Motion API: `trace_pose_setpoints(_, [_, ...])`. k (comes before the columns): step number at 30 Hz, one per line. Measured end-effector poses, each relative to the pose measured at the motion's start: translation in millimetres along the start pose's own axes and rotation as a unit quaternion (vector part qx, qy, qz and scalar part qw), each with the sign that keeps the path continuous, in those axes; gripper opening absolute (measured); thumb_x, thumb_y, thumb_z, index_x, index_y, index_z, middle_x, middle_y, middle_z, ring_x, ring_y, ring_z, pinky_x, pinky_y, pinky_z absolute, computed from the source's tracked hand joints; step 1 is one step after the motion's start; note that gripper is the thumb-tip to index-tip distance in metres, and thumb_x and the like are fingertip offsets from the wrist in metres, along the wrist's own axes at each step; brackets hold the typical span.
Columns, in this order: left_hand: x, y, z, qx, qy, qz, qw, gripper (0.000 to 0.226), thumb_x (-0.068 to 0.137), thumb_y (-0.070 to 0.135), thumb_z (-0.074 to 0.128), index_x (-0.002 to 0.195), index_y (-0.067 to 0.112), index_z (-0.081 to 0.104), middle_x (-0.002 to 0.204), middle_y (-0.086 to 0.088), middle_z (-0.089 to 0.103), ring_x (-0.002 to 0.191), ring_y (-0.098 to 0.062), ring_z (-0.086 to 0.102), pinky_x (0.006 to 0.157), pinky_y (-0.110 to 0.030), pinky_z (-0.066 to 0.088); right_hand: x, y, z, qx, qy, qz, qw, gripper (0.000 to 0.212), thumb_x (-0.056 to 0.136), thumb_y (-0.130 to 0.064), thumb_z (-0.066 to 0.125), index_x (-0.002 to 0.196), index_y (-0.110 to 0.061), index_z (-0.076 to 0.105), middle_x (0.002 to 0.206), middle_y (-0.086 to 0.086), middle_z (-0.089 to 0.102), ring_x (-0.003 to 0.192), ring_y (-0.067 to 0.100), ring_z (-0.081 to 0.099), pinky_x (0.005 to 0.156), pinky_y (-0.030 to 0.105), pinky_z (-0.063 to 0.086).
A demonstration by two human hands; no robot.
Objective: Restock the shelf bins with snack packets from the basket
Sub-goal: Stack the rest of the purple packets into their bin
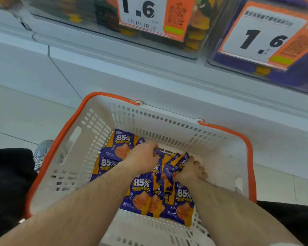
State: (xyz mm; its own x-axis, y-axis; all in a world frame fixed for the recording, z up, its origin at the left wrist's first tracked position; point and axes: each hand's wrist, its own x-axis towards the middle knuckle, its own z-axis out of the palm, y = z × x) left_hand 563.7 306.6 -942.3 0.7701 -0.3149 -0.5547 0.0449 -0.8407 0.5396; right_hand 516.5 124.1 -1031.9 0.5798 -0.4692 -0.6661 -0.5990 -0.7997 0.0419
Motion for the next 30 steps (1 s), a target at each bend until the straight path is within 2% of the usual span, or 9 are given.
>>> trace_pose_setpoints(3, [-1.5,0.4,-0.2,-0.003,-0.002,-0.002,1.000,0.041,0.094,0.015,0.048,0.134,0.021,0.048,0.122,0.002,0.059,0.108,-0.019,0.057,0.088,-0.035,0.051,-3.1,0.9,0.0,0.007,-0.018,-0.025,1.000,0.124,0.060,-0.051,0.084,0.151,-0.021,0.006,0.150,0.011,0.026,0.136,0.035,0.031,0.111,0.048,0.032])
trace_pose_setpoints(7, [-3.4,-0.5,-0.1,-0.010,0.002,-0.005,1.000,0.040,0.093,0.015,0.048,0.132,0.022,0.049,0.120,0.002,0.060,0.105,-0.019,0.057,0.088,-0.036,0.052,-7.4,-2.7,-0.7,-0.002,-0.045,-0.052,0.998,0.136,0.053,-0.063,0.084,0.153,-0.022,0.001,0.150,0.015,0.022,0.137,0.036,0.028,0.111,0.049,0.032])
trace_pose_setpoints(11, [-5.2,-3.5,0.5,-0.005,-0.001,-0.009,1.000,0.039,0.094,0.015,0.048,0.133,0.020,0.049,0.119,0.001,0.060,0.102,-0.018,0.058,0.087,-0.037,0.054,-10.0,-4.2,-4.7,-0.034,-0.048,-0.012,0.998,0.141,0.052,-0.072,0.081,0.153,-0.011,0.003,0.154,0.018,0.014,0.142,0.038,0.022,0.114,0.048,0.030])
trace_pose_setpoints(14, [-4.2,-3.8,0.7,-0.004,0.000,-0.009,1.000,0.039,0.094,0.015,0.048,0.132,0.020,0.049,0.118,0.000,0.061,0.101,-0.017,0.058,0.086,-0.037,0.054,-9.9,-4.0,-1.5,-0.039,-0.067,0.003,0.997,0.140,0.053,-0.065,0.085,0.154,-0.010,0.004,0.157,0.019,0.008,0.144,0.039,0.018,0.115,0.051,0.027])
trace_pose_setpoints(16, [-2.9,-4.5,0.8,-0.010,0.001,-0.011,1.000,0.038,0.094,0.014,0.047,0.131,0.020,0.050,0.117,0.000,0.061,0.100,-0.017,0.059,0.086,-0.037,0.054,-10.1,-3.9,0.5,-0.045,-0.028,-0.009,0.999,0.130,0.051,-0.062,0.086,0.149,-0.012,0.017,0.151,0.017,0.020,0.138,0.036,0.028,0.112,0.047,0.033])
trace_pose_setpoints(20, [-2.9,-5.1,0.2,-0.008,-0.001,-0.015,1.000,0.039,0.093,0.015,0.048,0.132,0.020,0.050,0.119,-0.001,0.062,0.103,-0.019,0.059,0.089,-0.038,0.054,-14.2,-7.0,-8.5,-0.050,0.074,-0.089,0.992,0.086,0.062,-0.047,0.085,0.129,-0.017,0.039,0.128,0.006,0.050,0.119,0.026,0.046,0.097,0.038,0.039])
trace_pose_setpoints(23, [-5.6,-3.9,-0.8,-0.002,-0.009,-0.018,1.000,0.041,0.092,0.016,0.050,0.133,0.020,0.048,0.122,-0.001,0.060,0.105,-0.019,0.059,0.090,-0.038,0.054,-17.1,-9.1,-30.7,0.003,0.026,-0.144,0.989,0.062,0.068,-0.031,0.084,0.118,-0.022,0.051,0.117,0.001,0.063,0.109,0.024,0.057,0.092,0.035,0.043])
trace_pose_setpoints(26, [-10.8,-1.1,-0.3,-0.001,-0.010,-0.017,1.000,0.045,0.091,0.017,0.053,0.135,0.020,0.047,0.125,-0.002,0.059,0.105,-0.019,0.059,0.087,-0.035,0.054,-22.7,-7.5,-57.5,0.031,0.000,-0.194,0.980,0.048,0.079,-0.007,0.072,0.123,-0.019,0.058,0.120,0.004,0.064,0.107,0.023,0.060,0.083,0.029,0.048])
trace_pose_setpoints(30, [-24.1,11.6,-5.8,-0.047,0.020,0.005,0.999,0.053,0.093,0.023,0.056,0.144,0.020,0.041,0.139,0.000,0.052,0.118,-0.017,0.054,0.091,-0.029,0.049,-47.2,-11.7,-101.8,0.008,0.011,-0.256,0.967,0.026,0.082,-0.004,0.067,0.100,-0.021,0.062,0.095,-0.002,0.063,0.089,0.020,0.061,0.067,0.026,0.049])
